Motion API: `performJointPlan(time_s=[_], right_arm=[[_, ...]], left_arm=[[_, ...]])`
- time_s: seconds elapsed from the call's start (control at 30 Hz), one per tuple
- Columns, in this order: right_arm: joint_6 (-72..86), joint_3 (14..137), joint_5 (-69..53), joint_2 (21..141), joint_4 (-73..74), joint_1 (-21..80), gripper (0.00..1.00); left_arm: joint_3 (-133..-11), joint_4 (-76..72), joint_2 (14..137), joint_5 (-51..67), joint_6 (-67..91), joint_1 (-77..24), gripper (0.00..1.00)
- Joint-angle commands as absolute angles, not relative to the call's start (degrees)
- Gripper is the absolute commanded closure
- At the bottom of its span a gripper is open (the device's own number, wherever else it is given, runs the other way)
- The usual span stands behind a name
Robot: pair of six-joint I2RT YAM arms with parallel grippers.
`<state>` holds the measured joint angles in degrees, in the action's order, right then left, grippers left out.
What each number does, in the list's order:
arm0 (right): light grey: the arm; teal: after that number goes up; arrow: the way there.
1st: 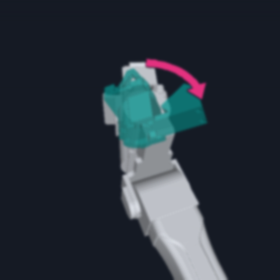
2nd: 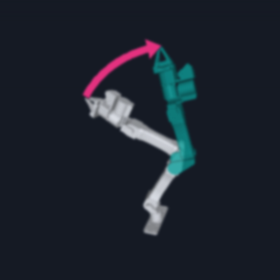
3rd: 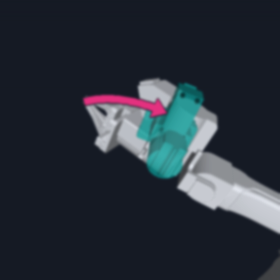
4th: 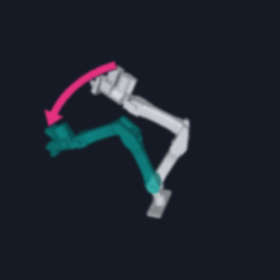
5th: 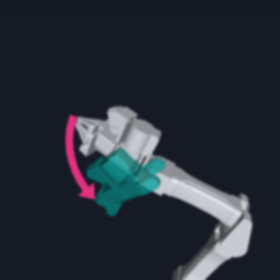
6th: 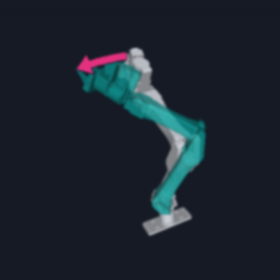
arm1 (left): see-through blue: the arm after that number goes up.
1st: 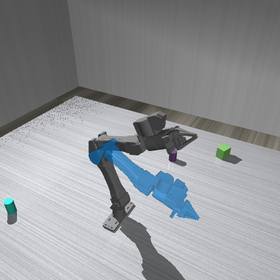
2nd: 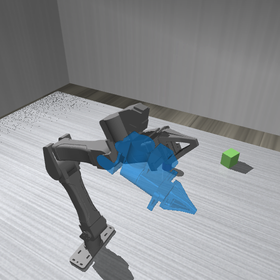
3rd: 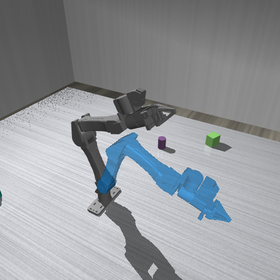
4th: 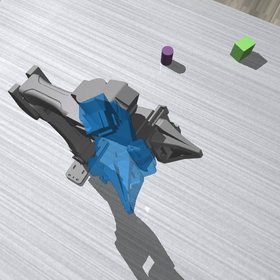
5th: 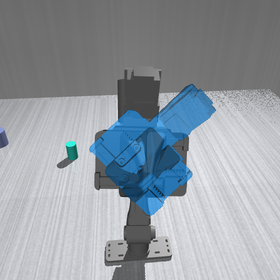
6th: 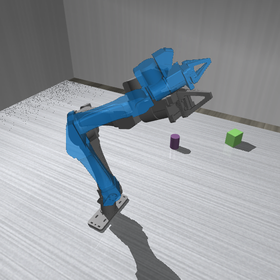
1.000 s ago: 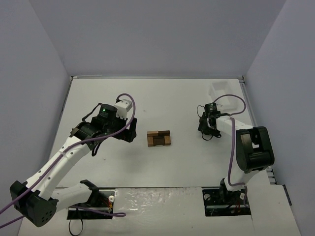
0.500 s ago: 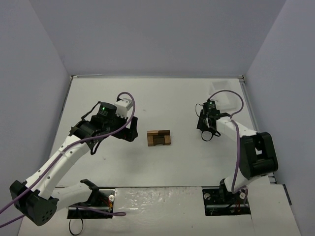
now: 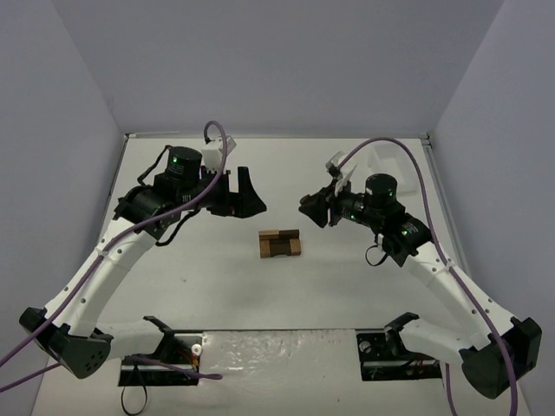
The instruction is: Build the wood block tower
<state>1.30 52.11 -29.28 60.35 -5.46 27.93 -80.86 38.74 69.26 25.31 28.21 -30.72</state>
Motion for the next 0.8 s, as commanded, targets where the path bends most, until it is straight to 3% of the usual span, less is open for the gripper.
performJointPlan(time_s=[0.0, 0.27, 0.77], right_arm=[[-11.44, 57.73, -38.54, 62.00, -9.67, 34.82, 1.00], [-17.67, 61.99, -38.67, 65.92, -9.76, 41.40, 1.00], [-18.98, 63.54, -38.54, 67.50, -9.76, 43.07, 1.00]], left_arm=[[-86.56, 36.17, 70.39, 31.94, 40.13, -30.50, 0.17], [-86.63, 35.68, 70.57, 31.99, 48.78, -30.86, 0.28], [-84.68, 35.60, 73.53, 30.71, 50.58, -34.72, 0.50]])
